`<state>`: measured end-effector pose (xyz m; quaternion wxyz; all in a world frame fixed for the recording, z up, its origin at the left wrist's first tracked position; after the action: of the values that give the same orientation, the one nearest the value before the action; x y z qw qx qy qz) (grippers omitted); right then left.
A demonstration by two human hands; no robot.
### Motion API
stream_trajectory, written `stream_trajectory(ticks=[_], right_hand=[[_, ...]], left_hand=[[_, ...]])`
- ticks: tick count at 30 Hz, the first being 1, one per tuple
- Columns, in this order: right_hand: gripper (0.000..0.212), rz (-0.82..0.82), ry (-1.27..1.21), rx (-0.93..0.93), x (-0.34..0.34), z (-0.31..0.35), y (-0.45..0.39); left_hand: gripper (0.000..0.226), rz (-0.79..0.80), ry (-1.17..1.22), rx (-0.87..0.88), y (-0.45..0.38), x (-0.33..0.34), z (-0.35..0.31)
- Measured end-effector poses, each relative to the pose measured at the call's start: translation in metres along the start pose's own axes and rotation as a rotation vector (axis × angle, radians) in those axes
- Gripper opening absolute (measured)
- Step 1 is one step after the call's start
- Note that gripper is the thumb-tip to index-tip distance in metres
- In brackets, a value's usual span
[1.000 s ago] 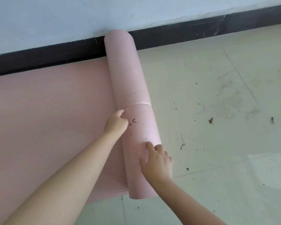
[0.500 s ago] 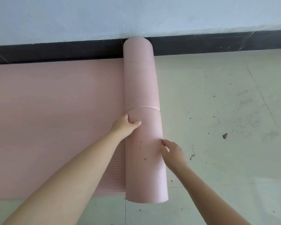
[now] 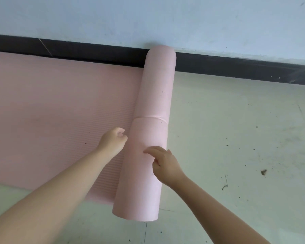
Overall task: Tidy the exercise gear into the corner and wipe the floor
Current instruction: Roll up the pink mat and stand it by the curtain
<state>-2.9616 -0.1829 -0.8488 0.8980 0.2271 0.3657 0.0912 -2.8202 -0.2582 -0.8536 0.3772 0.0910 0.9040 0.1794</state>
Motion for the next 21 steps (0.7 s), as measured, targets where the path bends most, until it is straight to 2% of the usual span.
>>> stream_trajectory(ticks=[2, 5, 10, 13, 14, 16, 18, 19, 21], right_hand=[[0.063, 0.019, -0.078, -0.036, 0.002, 0.013, -0.006], [0.059, 0.072, -0.061, -0.067, 0.011, 0.035, -0.015], [0.060, 0.141, 0.064, -0.119, 0.040, 0.071, -0.031], [0.056, 0.154, -0.016, -0.101, 0.043, 0.082, -0.036], [0.054, 0.130, -0.081, -0.084, 0.039, 0.081, -0.036], [0.050, -0.034, -0.173, -0.052, 0.023, 0.068, -0.033], [0.047, -0.183, -0.116, 0.003, 0.011, 0.047, -0.027], [0.047, -0.191, -0.038, 0.047, 0.012, 0.037, -0.025], [0.050, -0.071, 0.143, 0.111, 0.031, 0.026, -0.021]], left_hand=[[0.038, -0.038, 0.005, -0.033, 0.016, -0.016, 0.021], [0.038, -0.024, 0.057, -0.046, 0.040, -0.030, 0.053], [0.074, 0.178, -0.097, -0.006, 0.069, -0.012, 0.081], [0.079, 0.121, -0.033, -0.074, 0.064, 0.000, 0.089], [0.077, 0.077, -0.030, -0.096, 0.062, -0.001, 0.091], [0.076, 0.026, -0.051, -0.128, 0.058, -0.004, 0.096], [0.080, 0.001, -0.058, -0.146, 0.055, -0.011, 0.105], [0.083, -0.003, -0.070, -0.151, 0.054, -0.017, 0.110], [0.086, -0.021, -0.111, -0.161, 0.051, -0.030, 0.123]])
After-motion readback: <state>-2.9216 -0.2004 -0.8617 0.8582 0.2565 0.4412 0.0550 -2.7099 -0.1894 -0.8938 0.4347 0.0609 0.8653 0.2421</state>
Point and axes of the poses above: each hand's wrist, its own y-axis away from the middle knuckle, its own x-axis out of the palm, z = x × y, the point moved 7 cm from there along -y, towards the middle knuckle, and after that the axes turned 11 degrees about x, right-handed, at the moved point
